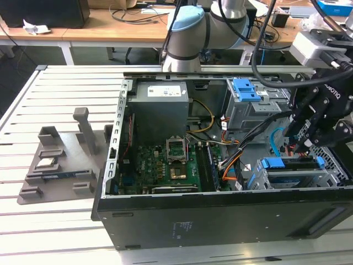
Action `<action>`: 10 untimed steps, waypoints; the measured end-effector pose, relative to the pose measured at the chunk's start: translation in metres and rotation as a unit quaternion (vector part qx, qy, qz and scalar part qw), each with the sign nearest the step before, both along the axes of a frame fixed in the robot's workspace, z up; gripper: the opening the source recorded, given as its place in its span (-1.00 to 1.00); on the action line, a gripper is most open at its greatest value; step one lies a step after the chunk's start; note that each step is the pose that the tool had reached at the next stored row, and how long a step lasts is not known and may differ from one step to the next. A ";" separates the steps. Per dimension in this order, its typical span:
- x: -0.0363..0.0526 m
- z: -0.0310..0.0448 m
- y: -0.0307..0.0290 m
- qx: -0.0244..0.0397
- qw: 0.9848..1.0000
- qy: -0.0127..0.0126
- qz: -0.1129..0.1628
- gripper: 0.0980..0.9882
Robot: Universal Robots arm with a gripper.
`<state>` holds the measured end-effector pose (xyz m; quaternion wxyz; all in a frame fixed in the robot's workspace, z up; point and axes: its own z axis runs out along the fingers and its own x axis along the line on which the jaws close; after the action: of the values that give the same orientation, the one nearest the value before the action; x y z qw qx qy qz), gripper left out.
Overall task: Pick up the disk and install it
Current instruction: 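Insert the second disk wire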
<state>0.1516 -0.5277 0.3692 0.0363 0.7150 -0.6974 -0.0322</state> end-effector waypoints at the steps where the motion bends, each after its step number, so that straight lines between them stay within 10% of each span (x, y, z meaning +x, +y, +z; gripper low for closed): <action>1: 0.0000 -0.0001 0.0000 0.000 1.000 0.000 0.000 -0.73; 10: 0.0092 -0.0215 -0.0065 -0.010 1.000 0.003 0.003 -0.86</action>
<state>0.1608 -0.5341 0.3477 0.0457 0.7167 -0.6954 -0.0267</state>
